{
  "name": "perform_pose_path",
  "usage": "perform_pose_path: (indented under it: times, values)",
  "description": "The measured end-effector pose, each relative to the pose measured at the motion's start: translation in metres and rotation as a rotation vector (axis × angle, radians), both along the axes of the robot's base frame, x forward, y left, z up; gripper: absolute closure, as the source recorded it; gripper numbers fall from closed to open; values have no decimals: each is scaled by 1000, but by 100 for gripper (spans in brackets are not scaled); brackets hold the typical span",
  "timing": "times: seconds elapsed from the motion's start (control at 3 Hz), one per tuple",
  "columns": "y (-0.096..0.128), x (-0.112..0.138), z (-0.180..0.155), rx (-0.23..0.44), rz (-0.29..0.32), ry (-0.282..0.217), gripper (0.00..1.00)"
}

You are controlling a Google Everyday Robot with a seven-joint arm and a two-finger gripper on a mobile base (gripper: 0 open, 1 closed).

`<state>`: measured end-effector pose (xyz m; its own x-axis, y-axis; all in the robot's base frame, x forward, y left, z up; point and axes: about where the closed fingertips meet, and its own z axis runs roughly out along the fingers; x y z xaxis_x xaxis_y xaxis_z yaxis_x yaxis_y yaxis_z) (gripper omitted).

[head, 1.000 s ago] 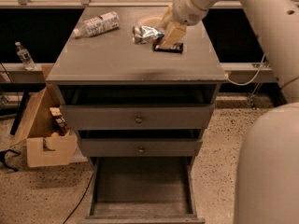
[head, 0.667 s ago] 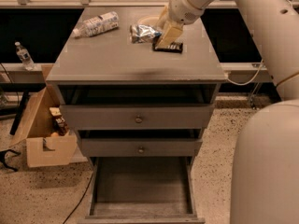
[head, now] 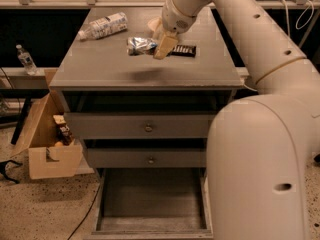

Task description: Pick redbull can from bottom drawer and place on counter

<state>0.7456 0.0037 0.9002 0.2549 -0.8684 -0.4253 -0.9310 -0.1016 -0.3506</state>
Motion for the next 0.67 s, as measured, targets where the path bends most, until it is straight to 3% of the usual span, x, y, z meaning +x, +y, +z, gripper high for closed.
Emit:
perform_pose_path:
  times: [0.33,0.67]
  values:
    - [22,9,-15,-51,6,50,46]
    - [32,14,-21,-84,3,66,22]
